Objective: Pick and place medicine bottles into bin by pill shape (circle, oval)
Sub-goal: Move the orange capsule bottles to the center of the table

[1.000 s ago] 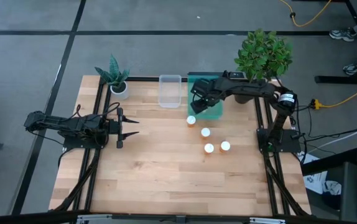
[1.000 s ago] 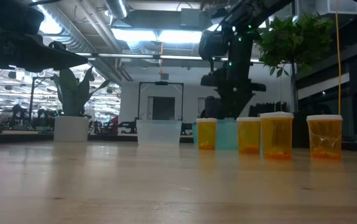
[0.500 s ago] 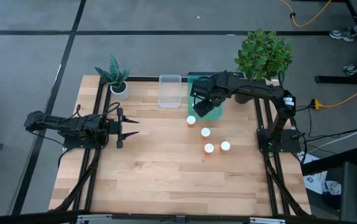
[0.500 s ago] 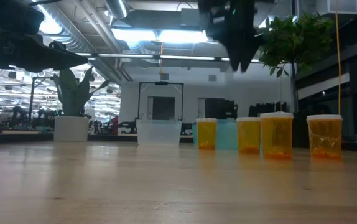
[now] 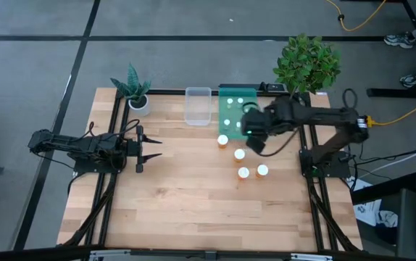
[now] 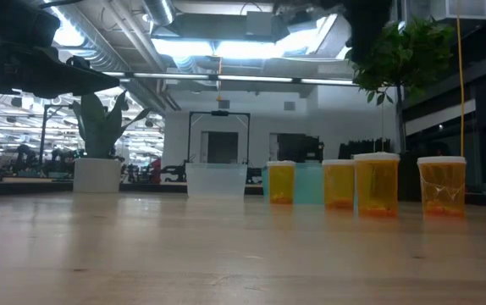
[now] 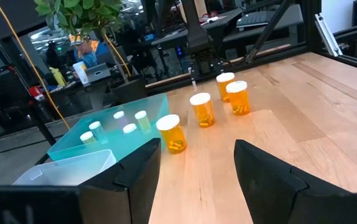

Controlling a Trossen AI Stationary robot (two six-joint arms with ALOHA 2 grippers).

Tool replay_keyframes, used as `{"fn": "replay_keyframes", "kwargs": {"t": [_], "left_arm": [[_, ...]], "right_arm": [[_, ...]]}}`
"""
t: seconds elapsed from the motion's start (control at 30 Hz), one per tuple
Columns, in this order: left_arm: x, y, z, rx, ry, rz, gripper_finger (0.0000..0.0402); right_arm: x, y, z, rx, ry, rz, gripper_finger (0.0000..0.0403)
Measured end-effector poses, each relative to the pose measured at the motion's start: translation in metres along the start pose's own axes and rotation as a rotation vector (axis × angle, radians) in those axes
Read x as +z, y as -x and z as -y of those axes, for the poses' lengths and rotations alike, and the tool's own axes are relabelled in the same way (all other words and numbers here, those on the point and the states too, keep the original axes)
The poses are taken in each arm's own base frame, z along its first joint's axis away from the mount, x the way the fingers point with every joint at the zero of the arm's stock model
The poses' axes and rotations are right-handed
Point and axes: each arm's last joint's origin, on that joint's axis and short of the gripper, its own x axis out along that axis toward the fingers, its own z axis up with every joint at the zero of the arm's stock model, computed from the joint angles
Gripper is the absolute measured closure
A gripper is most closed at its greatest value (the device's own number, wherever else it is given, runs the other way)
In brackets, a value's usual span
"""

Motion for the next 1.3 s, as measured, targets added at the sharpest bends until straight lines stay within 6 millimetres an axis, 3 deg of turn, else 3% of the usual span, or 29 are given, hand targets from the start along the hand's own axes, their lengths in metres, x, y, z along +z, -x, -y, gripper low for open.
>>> {"fn": "replay_keyframes", "kwargs": {"t": [0.23, 0.4, 0.57, 0.8, 1.0, 1.3], "left_arm": [[0.0, 0.0, 0.0, 0.0, 0.0, 0.0, 0.0206], [0.0, 0.0, 0.0, 0.0, 0.0, 0.0, 0.0206], [0.0, 0.0, 0.0, 0.0, 0.0, 0.0, 0.0206], [0.0, 0.0, 0.0, 0.0, 0.0, 0.0, 0.0206], [0.0, 0.0, 0.0, 0.0, 0.0, 0.0, 0.0206], [0.0, 0.0, 0.0, 0.0, 0.0, 0.0, 0.0206]], "right_arm": [[-0.063, -0.015, 0.023, 0.044, -0.138, -0.062, 0.0249], [-0.097, -0.023, 0.02, 0.182, -0.239, -0.135, 0.0249], [-0.119, -0.035, 0.013, 0.206, -0.231, -0.114, 0.0249], [-0.118, -0.045, 0.003, 0.265, -0.093, -0.029, 0.0249], [-0.103, -0.043, -0.004, 0.314, 0.013, 0.164, 0.0249], [-0.095, -0.04, -0.007, 0.292, 0.169, 0.299, 0.0249]]}}
